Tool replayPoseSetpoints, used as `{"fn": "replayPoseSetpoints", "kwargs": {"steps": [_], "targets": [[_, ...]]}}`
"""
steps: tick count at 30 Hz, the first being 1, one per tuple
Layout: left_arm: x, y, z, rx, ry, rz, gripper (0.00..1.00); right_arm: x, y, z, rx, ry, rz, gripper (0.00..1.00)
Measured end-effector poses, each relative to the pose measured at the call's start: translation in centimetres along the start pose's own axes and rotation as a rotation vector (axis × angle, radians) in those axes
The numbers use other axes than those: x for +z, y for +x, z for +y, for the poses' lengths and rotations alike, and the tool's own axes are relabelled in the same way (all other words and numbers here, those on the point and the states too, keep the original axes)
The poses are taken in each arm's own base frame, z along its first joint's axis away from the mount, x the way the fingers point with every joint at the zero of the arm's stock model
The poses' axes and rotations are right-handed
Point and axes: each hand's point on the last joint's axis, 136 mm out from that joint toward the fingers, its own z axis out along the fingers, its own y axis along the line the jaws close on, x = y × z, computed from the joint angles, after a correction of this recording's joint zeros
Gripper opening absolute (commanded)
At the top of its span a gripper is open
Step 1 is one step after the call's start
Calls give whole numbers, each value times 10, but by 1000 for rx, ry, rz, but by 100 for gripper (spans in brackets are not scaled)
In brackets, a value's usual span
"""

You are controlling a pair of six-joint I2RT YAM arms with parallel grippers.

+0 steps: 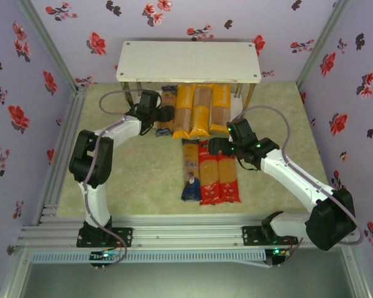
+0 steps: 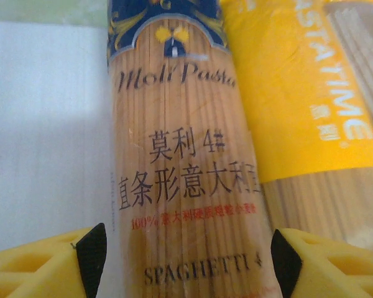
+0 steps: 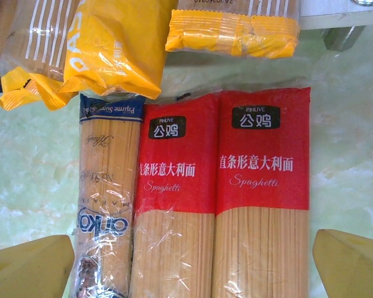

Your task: Place and organize the pasta boxes and bags onto the shelf

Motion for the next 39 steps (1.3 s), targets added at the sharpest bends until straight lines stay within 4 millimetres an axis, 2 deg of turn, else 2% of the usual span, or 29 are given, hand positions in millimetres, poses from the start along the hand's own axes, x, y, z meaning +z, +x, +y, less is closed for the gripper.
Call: {"fn": "replayPoseSetpoints", "kwargs": {"steps": [5, 7, 9, 11, 13, 15, 16, 18, 20, 21, 23, 28, 35, 39], "targets": [[-46, -30, -15, 33, 45, -149, 74, 0, 0, 0, 0, 0, 0, 99], [-69, -38, -28, 54, 62, -196, 74, 0, 0, 0, 0, 0, 0, 99], [-95, -38, -48, 84, 84, -227, 73, 0, 0, 0, 0, 1, -1, 99], [-118, -27, -74, 120, 110, -225, 73, -1, -1, -1, 0, 8, -6, 99], [-139, -6, -98, 156, 137, -191, 73, -3, -3, -3, 0, 17, -17, 99], [-156, 31, -121, 176, 177, -121, 74, -7, -5, -5, 1, 24, -32, 99], [-160, 49, -125, 178, 185, -83, 74, -8, -6, -6, 1, 26, -38, 99], [-163, 94, -126, 178, 181, 25, 77, -11, -9, -7, 2, 30, -52, 99], [-163, 131, -122, 176, 157, 126, 78, -12, -9, -7, 3, 31, -54, 99], [-163, 147, -119, 171, 146, 168, 79, -12, -9, -7, 4, 31, -54, 99], [-165, 165, -116, 154, 132, 218, 79, -12, -9, -8, 5, 30, -55, 99], [-159, 181, -121, 84, 138, 273, 80, -18, -7, -9, 7, 22, -70, 99], [-126, 226, -131, 13, 148, 411, 82, -29, -7, -9, 9, 6, -99, 99], [-116, 245, -130, -1, 136, 467, 82, -29, -7, -9, 9, 6, -100, 99]]}}
